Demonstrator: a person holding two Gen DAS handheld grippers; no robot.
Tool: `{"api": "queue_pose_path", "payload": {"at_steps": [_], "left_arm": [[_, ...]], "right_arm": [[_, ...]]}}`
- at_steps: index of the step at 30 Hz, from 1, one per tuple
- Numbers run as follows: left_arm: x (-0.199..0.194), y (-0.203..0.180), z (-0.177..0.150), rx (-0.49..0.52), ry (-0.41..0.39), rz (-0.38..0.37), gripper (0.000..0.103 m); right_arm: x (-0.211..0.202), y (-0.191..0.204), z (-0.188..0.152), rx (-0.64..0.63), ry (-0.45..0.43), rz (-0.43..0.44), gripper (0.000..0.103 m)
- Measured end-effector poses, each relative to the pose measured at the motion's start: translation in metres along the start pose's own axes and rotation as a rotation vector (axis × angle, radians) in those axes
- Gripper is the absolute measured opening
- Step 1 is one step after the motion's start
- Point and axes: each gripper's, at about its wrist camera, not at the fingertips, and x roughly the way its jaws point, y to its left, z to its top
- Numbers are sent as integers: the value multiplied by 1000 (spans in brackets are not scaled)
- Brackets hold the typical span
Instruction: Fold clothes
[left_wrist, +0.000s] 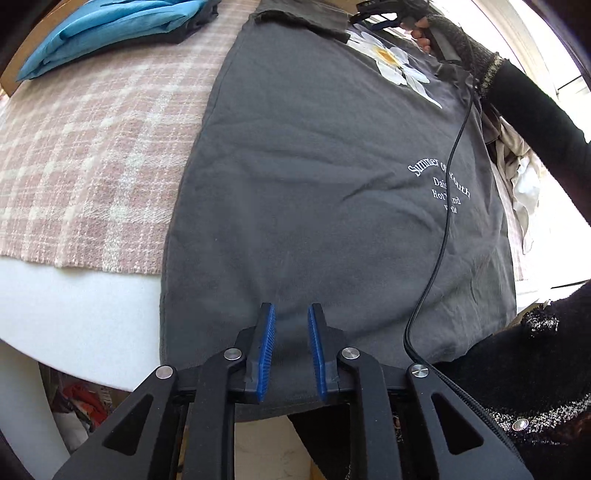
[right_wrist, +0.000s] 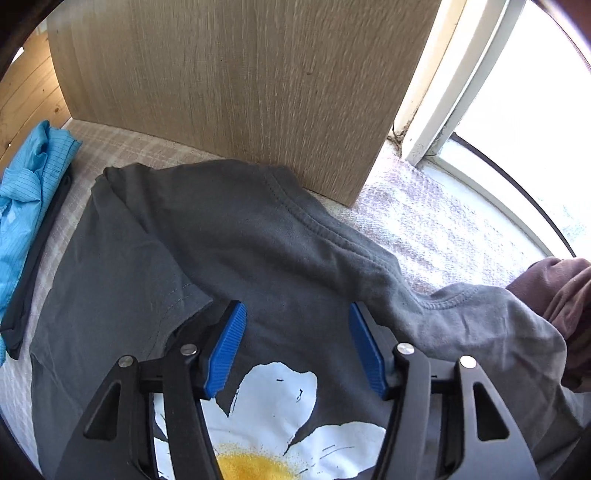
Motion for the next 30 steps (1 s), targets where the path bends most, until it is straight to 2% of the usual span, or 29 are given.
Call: {"api": "queue_pose_path", "payload": {"at_steps": [1, 3, 5, 6, 8, 12, 15, 18, 23, 26, 30], "left_arm": [[-9, 5, -5, -23, -29, 4, 18], [-27, 12, -16, -59, -79, 43, 18], [-41, 17, -25, -88, -112, 95, 20], [-45, 23, -30, -101, -117, 112, 20], [-50, 33, -35, -123, -121, 124, 21], [-53, 45, -40, -150, -120, 155, 27], [-48, 44, -42, -156, -116, 141, 29], [-45, 45, -49, -138, -89, 128, 33], [-40, 50, -48, -102, -46, 142, 35], [-35, 56, -42, -101, -28, 108, 36], [-21, 50, -33, -42, 21, 132, 36]], "right_arm": [[-18, 1, 0, 8, -30, 30, 57], [-45, 17, 6, 1, -37, 140, 57], [-47, 51, 34, -44, 35, 193, 57], [-45, 66, 43, -55, 64, 199, 57], [-26, 123, 71, -77, 97, 183, 57], [13, 184, 99, -84, 178, 115, 57], [31, 193, 106, -32, 244, 48, 57], [48, 193, 106, 50, 292, 45, 57], [58, 190, 104, 75, 317, 7, 57], [62, 191, 102, 74, 331, -7, 57], [66, 199, 102, 52, 331, -22, 57]]}}
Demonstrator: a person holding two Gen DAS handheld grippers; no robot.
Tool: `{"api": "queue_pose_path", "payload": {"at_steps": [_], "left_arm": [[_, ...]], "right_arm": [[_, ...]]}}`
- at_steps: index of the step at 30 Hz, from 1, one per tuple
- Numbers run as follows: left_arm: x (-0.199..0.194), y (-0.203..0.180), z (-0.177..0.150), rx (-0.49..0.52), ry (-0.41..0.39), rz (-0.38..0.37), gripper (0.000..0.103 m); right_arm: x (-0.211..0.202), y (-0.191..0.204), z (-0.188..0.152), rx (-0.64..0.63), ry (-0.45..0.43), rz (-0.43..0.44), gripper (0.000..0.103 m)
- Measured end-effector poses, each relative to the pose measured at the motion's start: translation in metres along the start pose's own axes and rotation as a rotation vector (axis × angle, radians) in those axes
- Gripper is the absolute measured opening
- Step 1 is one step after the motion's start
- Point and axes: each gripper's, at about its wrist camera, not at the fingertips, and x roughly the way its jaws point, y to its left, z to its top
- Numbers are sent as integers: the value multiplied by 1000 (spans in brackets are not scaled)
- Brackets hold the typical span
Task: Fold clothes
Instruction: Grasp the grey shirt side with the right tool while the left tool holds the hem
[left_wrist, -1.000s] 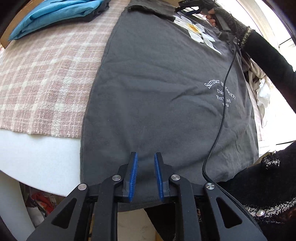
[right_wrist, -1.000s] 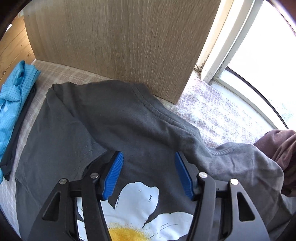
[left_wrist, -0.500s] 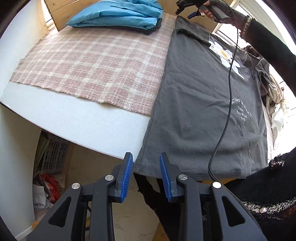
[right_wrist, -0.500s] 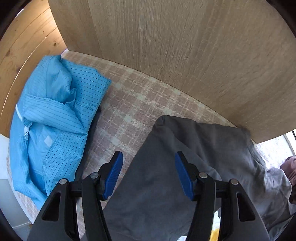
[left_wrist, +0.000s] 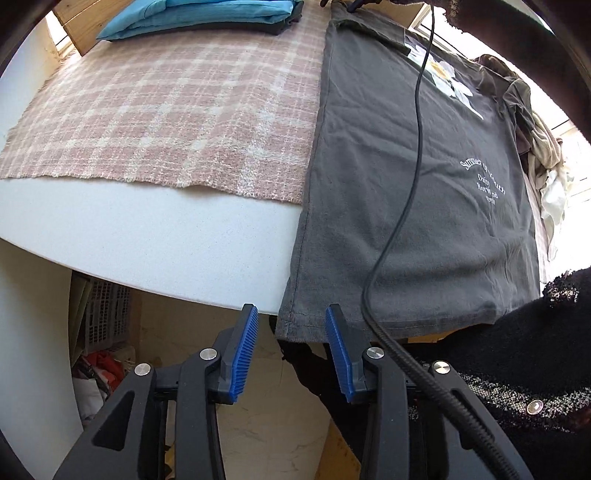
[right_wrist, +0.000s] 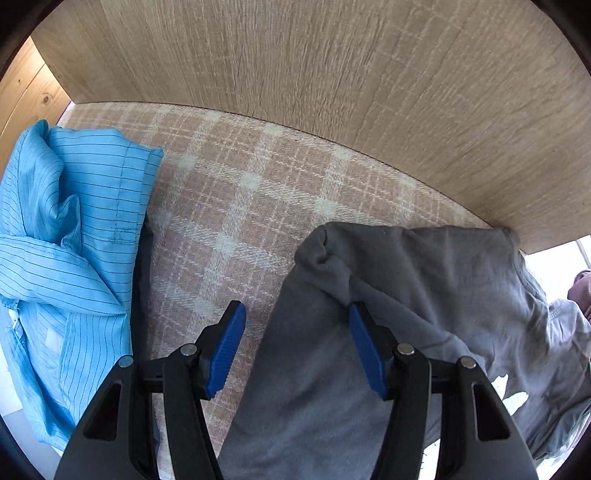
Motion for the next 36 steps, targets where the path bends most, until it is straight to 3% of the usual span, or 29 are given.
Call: {"api": "queue_pose_path", "payload": {"at_steps": [6, 8, 15, 17, 19, 22, 29, 36], "left_arm": [[8, -6, 1, 54, 11, 11, 32], [8, -2, -3, 58, 10, -7, 8], [1, -2, -9, 83, -20, -26, 7], [-3, 0, -12, 81, -28, -37, 7], [-6, 2, -10, 73, -40, -53, 7], [-13, 0, -10, 67, -67, -80, 7], [-38, -9, -9, 42, -167, -219, 7], [-68, -47, -10, 100, -205, -349, 6]], "right_arm": [[-3, 5, 2, -20, 17, 14, 57], [-3, 7, 2, -25, 20, 9, 57], [1, 12, -3, -12, 27, -18, 57], [1, 10, -4, 1, 21, -13, 48], [-2, 8, -5, -2, 8, -28, 21], [-4, 1, -9, -1, 3, 2, 9], [-23, -34, -24, 74, -45, 158, 7], [-54, -98, -42, 130, -113, 230, 7]]}}
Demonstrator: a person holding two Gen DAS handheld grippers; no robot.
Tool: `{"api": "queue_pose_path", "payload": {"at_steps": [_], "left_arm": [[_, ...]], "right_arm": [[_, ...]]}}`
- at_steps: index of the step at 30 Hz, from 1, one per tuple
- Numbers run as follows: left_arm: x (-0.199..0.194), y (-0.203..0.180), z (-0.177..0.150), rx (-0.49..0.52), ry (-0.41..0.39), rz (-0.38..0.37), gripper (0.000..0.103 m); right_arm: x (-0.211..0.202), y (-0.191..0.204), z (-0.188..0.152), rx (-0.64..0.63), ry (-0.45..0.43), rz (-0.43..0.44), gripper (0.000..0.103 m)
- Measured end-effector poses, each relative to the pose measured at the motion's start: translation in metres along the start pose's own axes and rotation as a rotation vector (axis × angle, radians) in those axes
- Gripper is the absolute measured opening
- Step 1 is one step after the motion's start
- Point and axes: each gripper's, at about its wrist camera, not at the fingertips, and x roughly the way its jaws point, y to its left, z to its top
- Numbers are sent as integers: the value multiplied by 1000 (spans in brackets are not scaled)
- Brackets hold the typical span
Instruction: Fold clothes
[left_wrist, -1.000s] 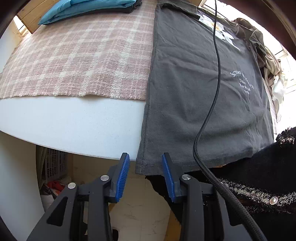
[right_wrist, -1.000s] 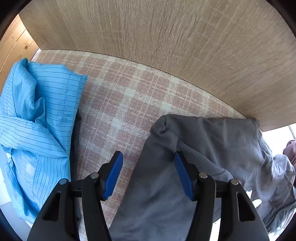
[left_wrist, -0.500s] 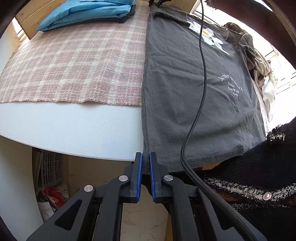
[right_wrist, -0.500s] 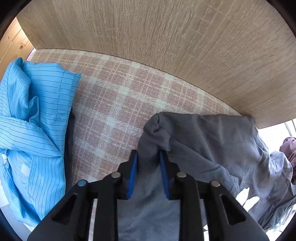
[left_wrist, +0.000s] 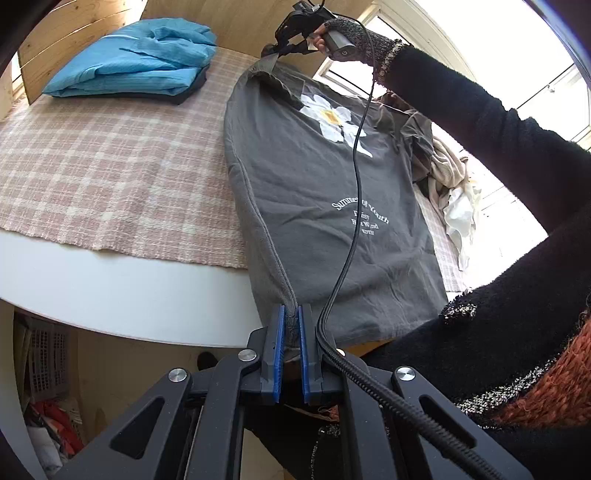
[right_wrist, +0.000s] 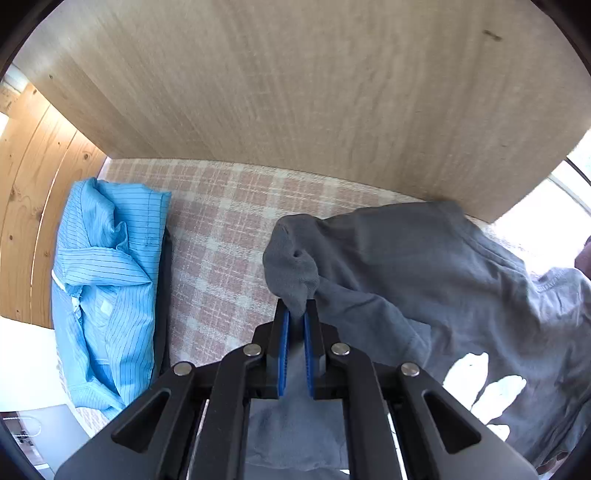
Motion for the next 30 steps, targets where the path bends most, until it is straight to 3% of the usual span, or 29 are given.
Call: {"api": "queue_pose_path", "payload": {"at_steps": [10, 14, 20, 27, 30], "left_arm": [[48, -92, -12, 196, 120, -124, 7], [83, -108, -17, 235, 194, -146, 7], [113, -113, -19, 245, 258, -194, 7], [129, -107, -27, 259, 308, -170, 7], [135, -105, -30, 248, 343, -170, 7]], "right_arm": [[-21, -118, -29, 115, -39, -29, 7], [5, -140, -37, 147, -17, -59, 7], [26, -160, -45, 174, 8, -57, 7], [31, -158, -43, 162, 3, -77, 7], [31, -152, -43, 109, 21, -131, 8]]}}
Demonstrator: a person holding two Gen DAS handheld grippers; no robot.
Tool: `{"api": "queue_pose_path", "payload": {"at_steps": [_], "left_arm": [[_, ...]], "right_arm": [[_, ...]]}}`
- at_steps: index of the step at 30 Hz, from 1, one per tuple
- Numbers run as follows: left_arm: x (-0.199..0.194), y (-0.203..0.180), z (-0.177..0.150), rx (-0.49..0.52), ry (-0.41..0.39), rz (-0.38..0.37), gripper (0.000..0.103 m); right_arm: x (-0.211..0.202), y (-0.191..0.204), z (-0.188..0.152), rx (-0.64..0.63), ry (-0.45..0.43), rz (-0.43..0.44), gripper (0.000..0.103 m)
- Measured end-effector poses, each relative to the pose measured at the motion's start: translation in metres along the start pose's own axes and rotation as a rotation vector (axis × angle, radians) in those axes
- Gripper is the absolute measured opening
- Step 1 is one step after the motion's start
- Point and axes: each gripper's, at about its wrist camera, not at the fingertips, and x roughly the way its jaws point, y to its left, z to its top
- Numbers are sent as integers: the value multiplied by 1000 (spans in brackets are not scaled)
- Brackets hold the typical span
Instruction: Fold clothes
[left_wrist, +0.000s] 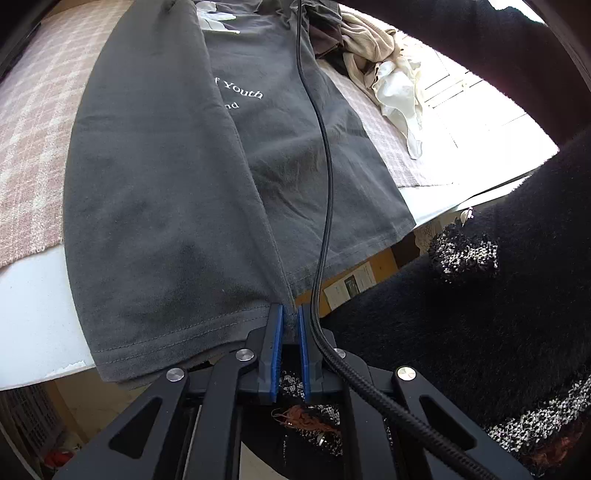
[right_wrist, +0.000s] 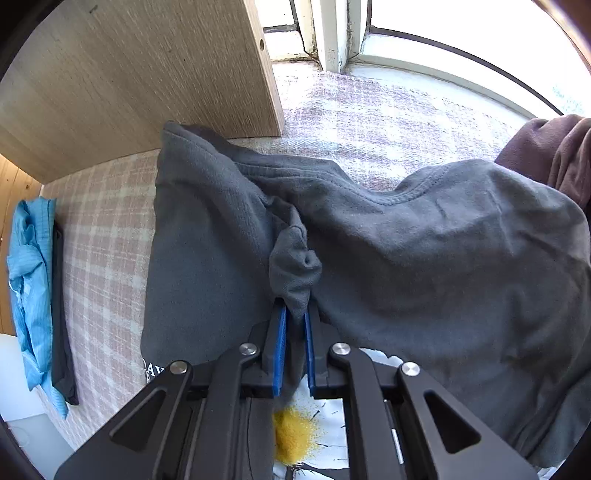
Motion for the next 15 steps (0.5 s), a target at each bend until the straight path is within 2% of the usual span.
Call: {"api": "queue_pose_path", "payload": {"at_steps": [1, 4, 6, 7, 9, 11, 12, 15], "left_arm": [[2, 1, -1, -12, 14, -2, 7], [-2, 0, -10, -30, 32, -1, 7], [-16, 0, -17, -34, 17, 20, 7], [-25, 2, -16, -43, 2, 40, 7], [-43, 9, -9, -57, -42, 78, 7], [-54, 18, 9, -53, -90, 146, 7], [-55, 21, 20, -48, -109, 177, 7], [-50, 35, 54, -53, -181, 250, 7]], "right_arm": [[-4, 1, -1, -18, 3, -23, 11], [-28, -4, -4, -68, 3, -93, 11], [-57, -9, -10, -72, -70, -75, 11], [-70, -9, -14, -78, -116, -32, 12], [-82, 1, -20, -128, -170, 117, 15], [-66, 23, -24, -152, -149, 187, 20], [-58, 30, -26, -163, -134, 185, 20], [-22, 25, -38, -153, -54, 89, 20]]}}
